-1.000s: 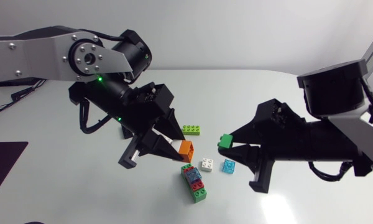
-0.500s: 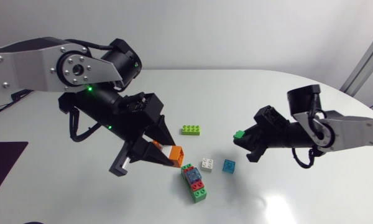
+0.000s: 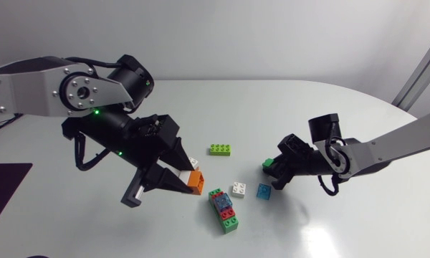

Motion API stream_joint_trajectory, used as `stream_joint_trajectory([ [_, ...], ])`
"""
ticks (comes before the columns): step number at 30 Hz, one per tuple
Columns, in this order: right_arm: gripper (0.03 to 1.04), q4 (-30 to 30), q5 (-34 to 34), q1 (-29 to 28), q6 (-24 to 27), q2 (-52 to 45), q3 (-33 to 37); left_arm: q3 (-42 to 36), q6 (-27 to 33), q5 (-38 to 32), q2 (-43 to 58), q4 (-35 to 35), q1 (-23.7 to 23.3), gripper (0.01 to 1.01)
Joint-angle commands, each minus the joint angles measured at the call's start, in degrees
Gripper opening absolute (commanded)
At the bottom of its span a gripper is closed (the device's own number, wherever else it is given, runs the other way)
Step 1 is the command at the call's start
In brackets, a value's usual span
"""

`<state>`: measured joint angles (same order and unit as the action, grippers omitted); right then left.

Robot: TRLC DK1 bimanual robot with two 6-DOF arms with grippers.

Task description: Separate the duplo bricks

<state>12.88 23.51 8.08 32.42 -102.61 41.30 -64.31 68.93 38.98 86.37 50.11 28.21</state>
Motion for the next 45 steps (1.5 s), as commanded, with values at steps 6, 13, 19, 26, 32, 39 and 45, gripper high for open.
stream_joint_trajectory([
  [6, 0.8, -0.84, -0.83, -0.08, 1.06, 2.59, -2.19, 1.74, 0.51, 0.22, -1.2, -0.62, -0.7, 0.203],
  [13, 0.98, -5.77, -0.92, -0.25, 1.94, 7.6, -2.1, 2.35, 0.42, 0.22, -1.55, -1.15, -0.61, 0.203],
  [19, 0.98, -20.71, -9.88, 3.79, 0.36, 7.25, 8.36, 3.23, 0.51, 0.22, -2.34, -1.24, -0.61, 0.203],
  [26, 0.96, -32.22, -20.17, 10.03, -4.56, 1.62, 18.38, 4.64, 0.86, 0.13, -3.57, -1.5, -1.05, 0.203],
  [32, 0.92, -40.83, -24.91, 11.88, -9.4, -3.74, 24.97, 5.16, 1.12, 0.13, -4.01, -1.5, -1.31, 0.203],
  [39, 0.87, -45.84, -27.64, 12.23, -11.77, -5.32, 27.78, 5.08, 1.91, 0.22, -4.1, -1.5, -1.75, 0.203],
  [45, 0.75, -47.6, -27.9, 12.23, -12.74, -7.34, 30.07, 5.25, 1.91, 0.22, -3.84, -2.03, -1.66, 0.203],
])
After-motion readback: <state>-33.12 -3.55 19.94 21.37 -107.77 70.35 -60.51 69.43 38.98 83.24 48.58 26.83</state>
